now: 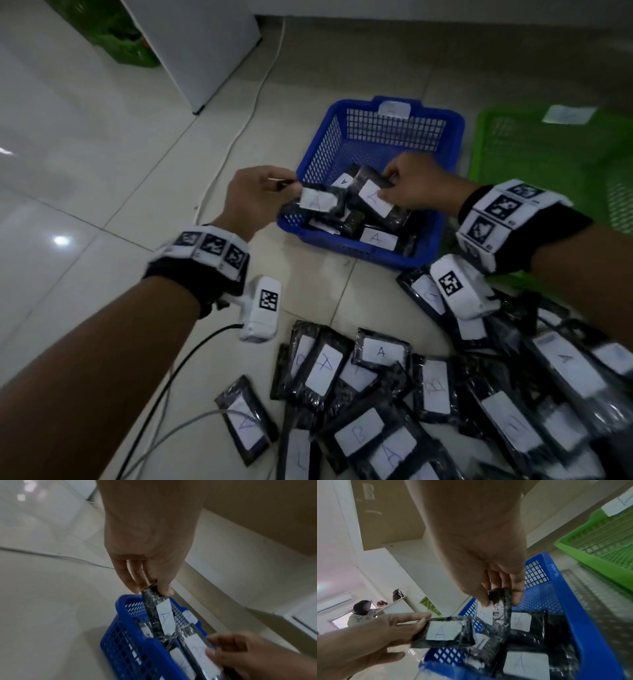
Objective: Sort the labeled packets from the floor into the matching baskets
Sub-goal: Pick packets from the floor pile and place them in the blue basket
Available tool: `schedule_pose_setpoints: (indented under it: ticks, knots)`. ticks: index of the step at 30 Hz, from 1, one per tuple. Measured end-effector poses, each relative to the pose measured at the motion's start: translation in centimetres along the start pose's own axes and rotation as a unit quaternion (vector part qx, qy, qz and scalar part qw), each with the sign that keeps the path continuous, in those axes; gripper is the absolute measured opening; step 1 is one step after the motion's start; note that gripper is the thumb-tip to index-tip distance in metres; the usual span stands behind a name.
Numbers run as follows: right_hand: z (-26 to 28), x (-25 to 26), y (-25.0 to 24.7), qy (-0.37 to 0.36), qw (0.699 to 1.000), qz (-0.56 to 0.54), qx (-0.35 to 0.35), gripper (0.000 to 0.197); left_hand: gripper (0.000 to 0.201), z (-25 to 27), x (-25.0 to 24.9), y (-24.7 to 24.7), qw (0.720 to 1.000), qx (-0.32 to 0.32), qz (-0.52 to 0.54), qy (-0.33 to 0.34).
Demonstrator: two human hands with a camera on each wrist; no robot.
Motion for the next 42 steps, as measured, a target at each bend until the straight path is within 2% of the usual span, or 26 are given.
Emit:
schedule_pose_setpoints:
  ticks: [2, 4, 7, 9, 11, 13, 14, 16, 19, 22, 25, 27, 30, 33, 36, 40, 42]
  knots:
    - [-0.4, -0.4, 1.1, -0.01, 1.0, 0.019, 0.001, 0.021, 0.014, -0.8, 0.0, 2.1, 0.996, 0.02, -0.077, 0.041]
    - [-0.7, -0.9, 2.2, -0.02, 0.999, 0.032, -0.004, 0.021, 0.018, -1.5, 0.4, 3.8, 0.99, 0.028, -0.127, 0.048]
    - [-0.4, -1.6, 3.2, -0.037, 0.997, 0.062, -0.013, 0.015, 0.025, -2.1, 0.5, 5.5, 0.988, 0.029, -0.143, 0.057]
    - [0.4, -1.5, 3.3, -0.06, 0.995, 0.08, -0.019, 0.008, 0.031, -1.7, 0.0, 5.8, 0.982, 0.012, -0.159, 0.098]
    - [2.2, 0.6, 2.5, -0.133, 0.984, 0.092, -0.073, 0.007, 0.029, 0.1, -1.4, 5.5, 0.974, -0.016, -0.148, 0.169]
    - [5.5, 3.7, 2.3, -0.236, 0.961, 0.099, -0.107, 0.006, 0.021, 3.2, -2.4, 5.4, 0.963, -0.026, -0.134, 0.233]
    - [7.4, 4.9, 2.8, -0.274, 0.952, 0.097, -0.093, 0.013, 0.017, 5.0, -2.3, 5.4, 0.96, -0.013, -0.137, 0.243]
    - [10.9, 5.9, 4.6, -0.303, 0.949, 0.085, -0.022, 0.026, 0.014, 8.2, -1.4, 5.7, 0.954, 0.042, -0.164, 0.248]
    - [14.4, 4.0, 8.8, -0.236, 0.964, 0.042, 0.116, 0.009, 0.009, 12.4, 0.7, 5.8, 0.92, 0.119, -0.247, 0.279]
    - [15.7, 2.1, 12.2, -0.2, 0.963, 0.029, 0.178, 0.018, 0.018, 14.5, 3.2, 6.2, 0.903, 0.239, -0.282, 0.218]
    - [16.3, 1.7, 13.6, -0.195, 0.955, 0.034, 0.221, 0.029, 0.052, 16.4, 6.2, 7.4, 0.842, 0.394, -0.334, 0.156]
    - [16.2, 1.6, 14.0, -0.192, 0.952, 0.034, 0.235, 0.03, 0.064, 17.0, 6.9, 7.5, 0.819, 0.44, -0.343, 0.134]
    - [15.7, 1.6, 13.8, -0.157, 0.958, 0.0, 0.241, 0.03, 0.05, 16.9, 6.4, 7.2, 0.822, 0.432, -0.342, 0.147]
    - [15.0, 1.8, 12.7, -0.124, 0.966, -0.02, 0.227, 0.033, 0.052, 16.3, 5.8, 6.9, 0.829, 0.412, -0.348, 0.146]
    - [13.5, 2.7, 10.0, -0.115, 0.967, -0.026, 0.226, 0.033, 0.041, 14.8, 4.4, 6.4, 0.854, 0.409, -0.307, 0.096]
    - [11.2, 4.2, 4.7, -0.094, 0.94, -0.055, 0.324, 0.026, 0.029, 12.4, 1.7, 5.7, 0.851, 0.451, -0.266, 0.042]
    - [9.3, 4.6, 1.2, -0.083, 0.953, -0.076, 0.281, 0.019, 0.021, 11.3, -0.2, 4.8, 0.868, 0.446, -0.217, 0.016]
Point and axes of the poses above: each hand's wrist, its own z-axis away from the middle knuckle, its own y-axis out of the palm, x = y × z, the point moved 6 cm from there along -z, towards the middle knuckle, and after that the axes turned 7 degrees about -x, right-handed, at the moved point
